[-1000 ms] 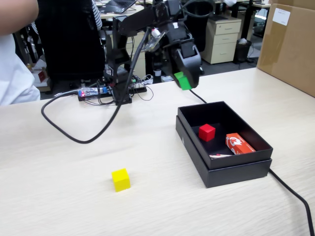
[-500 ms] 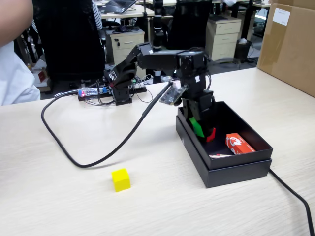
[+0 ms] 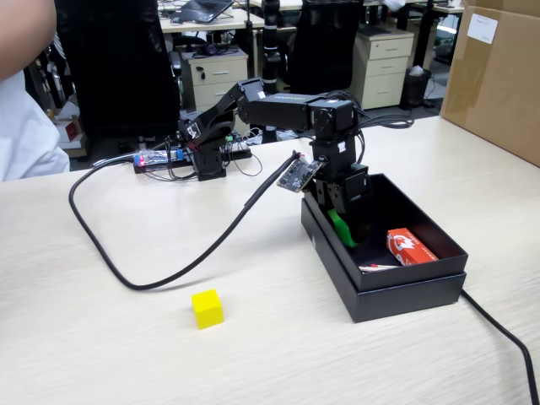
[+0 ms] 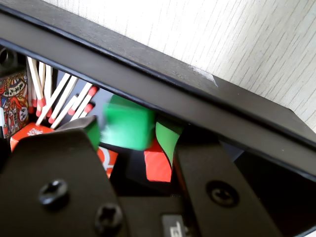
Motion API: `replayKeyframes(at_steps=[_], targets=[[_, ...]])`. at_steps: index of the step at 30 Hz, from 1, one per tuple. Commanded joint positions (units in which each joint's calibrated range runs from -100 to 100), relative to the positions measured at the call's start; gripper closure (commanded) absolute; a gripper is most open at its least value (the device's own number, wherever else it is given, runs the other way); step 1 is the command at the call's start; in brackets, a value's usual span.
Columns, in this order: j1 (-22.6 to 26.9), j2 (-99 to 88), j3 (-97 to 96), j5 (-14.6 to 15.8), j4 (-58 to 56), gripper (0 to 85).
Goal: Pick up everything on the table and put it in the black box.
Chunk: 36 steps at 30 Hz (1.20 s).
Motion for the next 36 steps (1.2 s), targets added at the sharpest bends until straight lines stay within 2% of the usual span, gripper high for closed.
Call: replayKeyframes(at_steps=[1, 4, 12, 17, 22, 24, 30, 36], targets=[[-0.29, -4.56, 1.19, -0.49, 0.74, 48.7], [-0.24, -7.66, 0.19, -0.59, 0.74, 42.3], [-0.29, -27.17, -2.98, -0.98, 0.74, 40.2], [-1.76, -41.97, -7.06, -2.34, 0.66, 40.2], [-6.35, -52.06, -17.30, -4.20, 0.74, 37.4], [-11.53, -57.00, -28.82, -5.91, 0.74, 35.4], [-16.41, -54.70, -38.07, -7.62, 4.80, 35.4], [-18.51, -36.00, -21.29, -8.06, 4.98, 36.3]])
